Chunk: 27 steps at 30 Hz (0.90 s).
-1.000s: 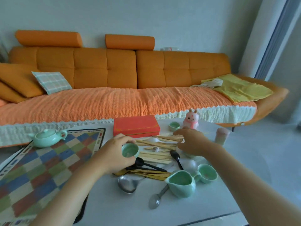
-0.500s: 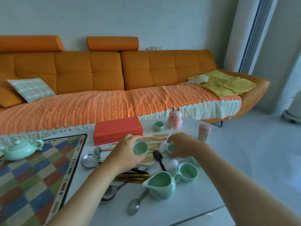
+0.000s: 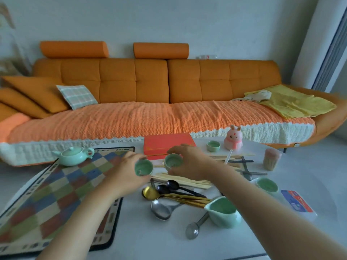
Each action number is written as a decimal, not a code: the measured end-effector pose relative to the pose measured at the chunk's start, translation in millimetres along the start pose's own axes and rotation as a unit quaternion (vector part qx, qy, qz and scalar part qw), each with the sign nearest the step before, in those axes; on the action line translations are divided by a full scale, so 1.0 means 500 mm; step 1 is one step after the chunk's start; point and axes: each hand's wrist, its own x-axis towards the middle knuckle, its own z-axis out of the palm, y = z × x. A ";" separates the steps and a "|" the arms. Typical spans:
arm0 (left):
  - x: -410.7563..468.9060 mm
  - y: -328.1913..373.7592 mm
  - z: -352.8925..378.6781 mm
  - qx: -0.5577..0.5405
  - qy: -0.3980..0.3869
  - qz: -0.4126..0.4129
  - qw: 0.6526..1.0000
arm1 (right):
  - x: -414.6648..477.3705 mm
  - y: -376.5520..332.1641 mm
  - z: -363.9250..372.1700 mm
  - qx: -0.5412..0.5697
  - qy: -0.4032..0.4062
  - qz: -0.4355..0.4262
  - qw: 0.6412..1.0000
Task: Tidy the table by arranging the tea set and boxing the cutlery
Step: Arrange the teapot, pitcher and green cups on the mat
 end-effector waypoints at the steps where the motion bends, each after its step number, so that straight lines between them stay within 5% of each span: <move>1: -0.010 -0.021 -0.013 0.005 -0.005 -0.009 1.000 | 0.011 -0.028 0.011 0.006 -0.001 -0.018 1.000; 14: -0.142 -0.257 -0.167 0.057 -0.005 -0.133 0.989 | 0.141 -0.274 0.193 -0.006 -0.113 -0.092 0.989; 27: -0.124 -0.340 -0.165 0.092 -0.052 -0.157 0.982 | 0.192 -0.293 0.287 0.021 -0.108 -0.080 0.991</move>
